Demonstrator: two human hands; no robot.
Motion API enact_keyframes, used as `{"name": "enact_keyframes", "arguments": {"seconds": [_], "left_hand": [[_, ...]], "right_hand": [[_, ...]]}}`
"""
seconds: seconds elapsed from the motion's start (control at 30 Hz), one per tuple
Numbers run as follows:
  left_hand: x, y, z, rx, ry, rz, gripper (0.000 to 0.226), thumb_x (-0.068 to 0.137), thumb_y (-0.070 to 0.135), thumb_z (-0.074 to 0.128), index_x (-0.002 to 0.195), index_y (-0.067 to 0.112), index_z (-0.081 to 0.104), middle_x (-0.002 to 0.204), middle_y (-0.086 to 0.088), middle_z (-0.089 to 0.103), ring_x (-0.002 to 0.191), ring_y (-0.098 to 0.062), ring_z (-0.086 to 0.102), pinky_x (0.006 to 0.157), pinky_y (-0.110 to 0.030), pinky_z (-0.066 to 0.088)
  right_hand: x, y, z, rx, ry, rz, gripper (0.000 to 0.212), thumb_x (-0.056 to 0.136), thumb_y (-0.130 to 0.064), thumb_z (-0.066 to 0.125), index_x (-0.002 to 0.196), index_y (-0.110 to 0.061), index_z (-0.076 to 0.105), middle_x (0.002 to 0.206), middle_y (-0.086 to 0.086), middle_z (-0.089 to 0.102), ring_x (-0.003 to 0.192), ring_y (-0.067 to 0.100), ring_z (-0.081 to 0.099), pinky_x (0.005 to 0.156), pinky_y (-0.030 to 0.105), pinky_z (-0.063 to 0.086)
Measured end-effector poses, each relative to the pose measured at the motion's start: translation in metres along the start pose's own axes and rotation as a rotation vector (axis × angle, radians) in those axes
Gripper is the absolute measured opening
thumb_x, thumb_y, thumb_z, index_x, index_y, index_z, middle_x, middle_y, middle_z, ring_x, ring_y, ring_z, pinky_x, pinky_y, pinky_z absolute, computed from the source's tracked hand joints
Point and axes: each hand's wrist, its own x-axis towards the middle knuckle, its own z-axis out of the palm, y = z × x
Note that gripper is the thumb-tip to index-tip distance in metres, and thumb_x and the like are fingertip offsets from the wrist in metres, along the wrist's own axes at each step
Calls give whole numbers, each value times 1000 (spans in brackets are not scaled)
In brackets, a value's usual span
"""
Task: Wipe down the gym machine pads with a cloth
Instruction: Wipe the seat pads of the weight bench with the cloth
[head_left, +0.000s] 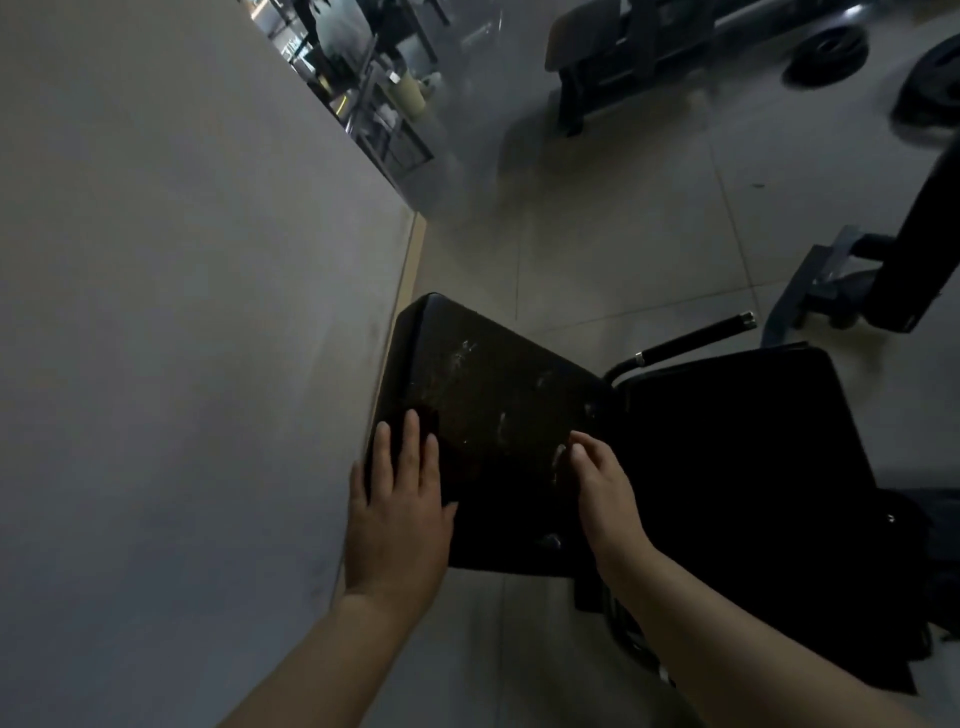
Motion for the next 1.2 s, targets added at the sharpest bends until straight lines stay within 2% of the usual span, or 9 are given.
{"name": "enact_keyframes", "arguments": {"seconds": [0.1,0.27,0.37,0.47,0.53,0.73,0.93,1.07,1.2], "left_hand": [[10,0,2,28,12,-6,81,74,40,72,138,2,38,149,-25,31,133,-48,35,95,-57,42],[27,-1,5,46,-3,-70,75,81,42,62,140,2,41,151,-27,26,132,-48,35,95,-53,44],[46,0,-1,28,-20,-147,79,86,45,58,146,3,29,153,-29,19,133,-47,35,95,-50,45],[68,2,-9,-62,-62,-202,83,94,52,43,152,10,1,156,-25,-2,141,-42,21,105,-45,39],[83,0,-13,-123,-50,-221,82,95,53,39,151,15,-7,157,-21,-6,143,-39,16,107,-44,36],[135,-4,-17,-251,-6,-282,77,95,47,45,152,17,3,156,-16,11,137,-35,28,102,-46,41],[182,-12,-22,-471,-18,-373,65,96,41,47,150,14,21,146,-12,35,126,-30,44,97,-42,43],[162,-14,-22,-445,-35,-287,65,99,32,43,153,17,9,159,-10,11,144,-29,19,114,-45,27],[111,-16,-17,-394,-15,-173,64,99,27,42,153,20,7,160,-8,-1,145,-29,11,116,-45,23]], "right_hand": [[11,13,2,-42,26,17,31,99,-26,45,130,-23,51,129,1,51,116,16,51,102,42,44],[20,20,16,-61,12,-3,30,98,-21,48,127,-22,52,130,0,49,117,12,48,102,33,41],[22,18,22,-59,20,-35,31,98,-20,48,128,-20,53,130,-2,49,118,10,47,100,28,39],[23,13,22,-41,35,-77,29,98,-20,48,126,-23,54,128,-3,50,116,8,48,99,28,40],[23,9,19,-24,31,-96,28,97,-21,48,124,-26,53,127,-5,51,115,7,49,99,31,43],[20,7,5,-56,20,-188,26,97,-20,49,119,-32,51,124,-9,51,111,-1,49,86,14,39],[11,18,1,-71,41,-205,25,97,-19,49,120,-28,53,124,-6,51,110,0,49,88,17,40],[8,23,-3,-75,81,-207,28,96,-19,49,123,-23,54,126,-4,51,113,7,50,94,25,41],[13,24,-4,-120,121,-205,31,97,-20,48,127,-19,53,128,-3,49,113,7,47,93,23,37]]}}
